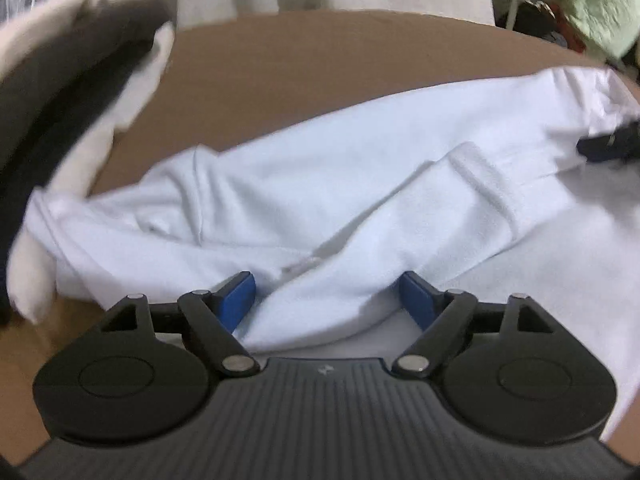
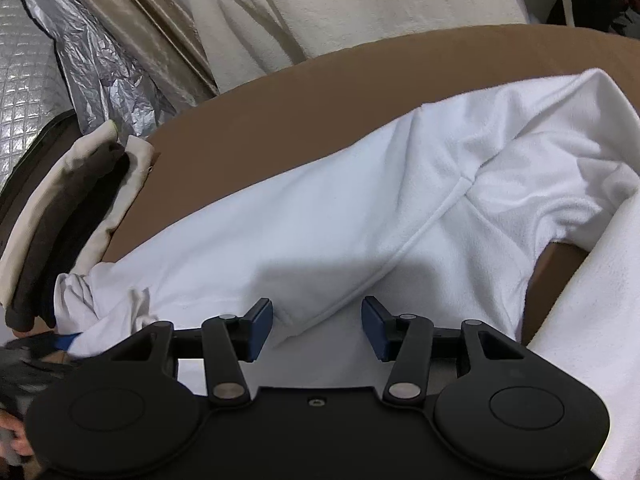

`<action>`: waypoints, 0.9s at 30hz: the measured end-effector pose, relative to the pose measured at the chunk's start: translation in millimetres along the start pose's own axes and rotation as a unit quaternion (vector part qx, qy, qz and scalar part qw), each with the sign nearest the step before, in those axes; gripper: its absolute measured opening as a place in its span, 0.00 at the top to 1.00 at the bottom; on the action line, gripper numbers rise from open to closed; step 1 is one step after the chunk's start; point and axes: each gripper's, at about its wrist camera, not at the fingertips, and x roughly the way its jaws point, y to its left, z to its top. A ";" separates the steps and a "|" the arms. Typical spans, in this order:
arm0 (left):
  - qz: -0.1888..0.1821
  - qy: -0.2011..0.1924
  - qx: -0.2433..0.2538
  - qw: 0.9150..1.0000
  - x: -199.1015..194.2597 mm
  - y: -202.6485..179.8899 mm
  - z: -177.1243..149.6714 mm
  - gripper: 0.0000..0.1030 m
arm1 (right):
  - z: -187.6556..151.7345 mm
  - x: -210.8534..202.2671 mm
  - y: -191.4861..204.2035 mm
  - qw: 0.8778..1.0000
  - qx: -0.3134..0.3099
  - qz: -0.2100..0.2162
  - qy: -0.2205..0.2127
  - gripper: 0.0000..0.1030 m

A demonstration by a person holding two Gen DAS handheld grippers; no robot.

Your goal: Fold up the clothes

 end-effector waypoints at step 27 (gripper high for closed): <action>0.282 -0.152 -0.132 0.938 -115.7 101.7 -27.7 0.43 | 21.9 -113.8 -11.7 0.987 -0.026 -0.099 -0.124 0.46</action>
